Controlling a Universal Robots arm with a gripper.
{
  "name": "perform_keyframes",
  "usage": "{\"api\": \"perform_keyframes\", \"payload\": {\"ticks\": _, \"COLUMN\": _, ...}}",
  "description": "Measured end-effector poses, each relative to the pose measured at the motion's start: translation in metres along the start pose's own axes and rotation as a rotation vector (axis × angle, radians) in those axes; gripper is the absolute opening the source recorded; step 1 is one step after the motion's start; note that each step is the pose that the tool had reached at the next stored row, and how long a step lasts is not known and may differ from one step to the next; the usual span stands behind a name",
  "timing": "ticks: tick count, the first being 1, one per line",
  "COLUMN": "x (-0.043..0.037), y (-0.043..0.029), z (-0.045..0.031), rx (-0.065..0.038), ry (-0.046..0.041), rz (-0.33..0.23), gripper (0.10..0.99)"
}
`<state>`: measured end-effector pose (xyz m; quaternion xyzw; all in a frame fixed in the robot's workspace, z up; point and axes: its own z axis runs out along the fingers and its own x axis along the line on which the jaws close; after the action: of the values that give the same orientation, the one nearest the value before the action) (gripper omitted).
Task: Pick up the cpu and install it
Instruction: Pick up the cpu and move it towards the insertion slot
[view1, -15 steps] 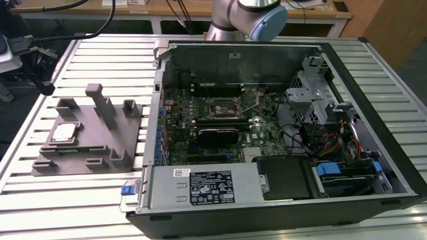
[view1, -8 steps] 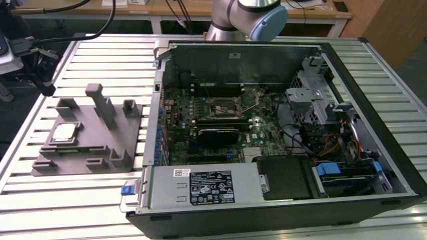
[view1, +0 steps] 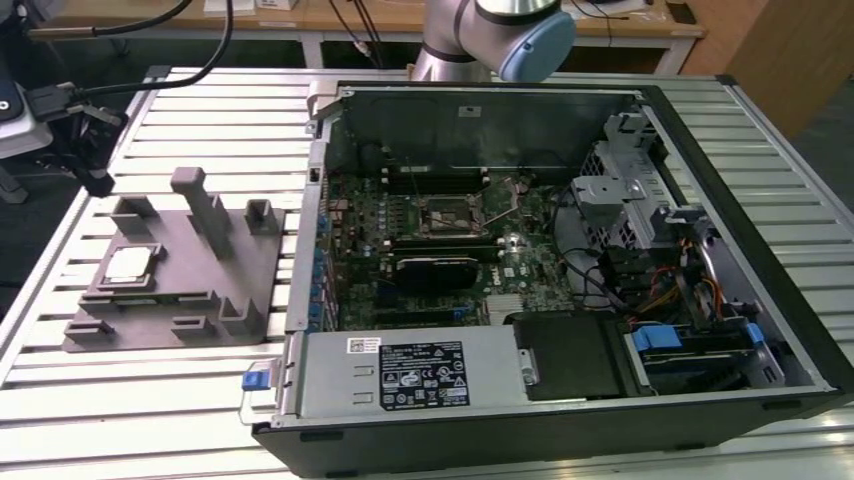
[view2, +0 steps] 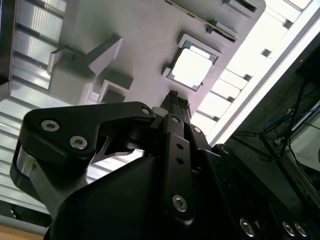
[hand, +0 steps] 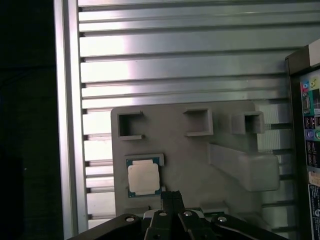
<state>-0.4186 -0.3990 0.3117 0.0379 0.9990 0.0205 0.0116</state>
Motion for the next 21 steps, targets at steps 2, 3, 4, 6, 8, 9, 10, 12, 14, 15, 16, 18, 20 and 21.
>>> {"api": "perform_keyframes", "payload": {"ticks": 2, "x": 0.0001, "y": -0.0001, "z": 0.002, "rx": 0.0, "ry": -0.0001, "rz": 0.0, "gripper": 0.106}}
{"api": "perform_keyframes", "payload": {"ticks": 3, "x": 0.0002, "y": -0.0001, "z": 0.0028, "rx": 0.0, "ry": 0.0, "rz": 0.0, "gripper": 0.106}}
{"api": "perform_keyframes", "payload": {"ticks": 4, "x": 0.0004, "y": -0.0002, "z": 0.0038, "rx": 0.0, "ry": 0.0, "rz": 0.0, "gripper": 0.106}}
{"api": "perform_keyframes", "payload": {"ticks": 6, "x": 0.0005, "y": -0.0003, "z": 0.0056, "rx": 0.0, "ry": 0.0, "rz": 0.0, "gripper": 0.106}}
{"api": "perform_keyframes", "payload": {"ticks": 8, "x": 0.0008, "y": -0.0003, "z": 0.0073, "rx": 0.0, "ry": 0.0, "rz": 0.0, "gripper": 0.106}}
{"api": "perform_keyframes", "payload": {"ticks": 9, "x": 0.0008, "y": -0.0004, "z": 0.0082, "rx": 0.0, "ry": 0.0, "rz": 0.0, "gripper": 0.106}}
{"api": "perform_keyframes", "payload": {"ticks": 10, "x": 0.001, "y": -0.0004, "z": 0.0089, "rx": 0.0, "ry": 0.0, "rz": 0.0, "gripper": 0.106}}
{"api": "perform_keyframes", "payload": {"ticks": 12, "x": 0.0014, "y": -0.0005, "z": 0.0105, "rx": 0.0, "ry": 0.0, "rz": 0.0, "gripper": 0.106}}
{"api": "perform_keyframes", "payload": {"ticks": 14, "x": 0.002, "y": -0.0006, "z": 0.0124, "rx": 0.0, "ry": -0.0001, "rz": 0.0, "gripper": 0.106}}
{"api": "perform_keyframes", "payload": {"ticks": 15, "x": 0.0022, "y": -0.0007, "z": 0.0136, "rx": 0.0, "ry": -0.0001, "rz": 0.0, "gripper": 0.106}}
{"api": "perform_keyframes", "payload": {"ticks": 16, "x": 0.0025, "y": -0.0008, "z": 0.0148, "rx": 0.0, "ry": -0.0001, "rz": 0.0, "gripper": 0.106}}
{"api": "perform_keyframes", "payload": {"ticks": 18, "x": 0.0032, "y": -0.0009, "z": 0.0175, "rx": 0.0, "ry": -0.0001, "rz": 0.0, "gripper": 0.106}}
{"api": "perform_keyframes", "payload": {"ticks": 20, "x": 0.0037, "y": -0.0011, "z": 0.02, "rx": 0.0, "ry": 0.0, "rz": 0.0, "gripper": 0.106}}
{"api": "perform_keyframes", "payload": {"ticks": 21, "x": 0.004, "y": -0.0012, "z": 0.0213, "rx": 0.0, "ry": 0.0, "rz": 0.0, "gripper": 0.106}}
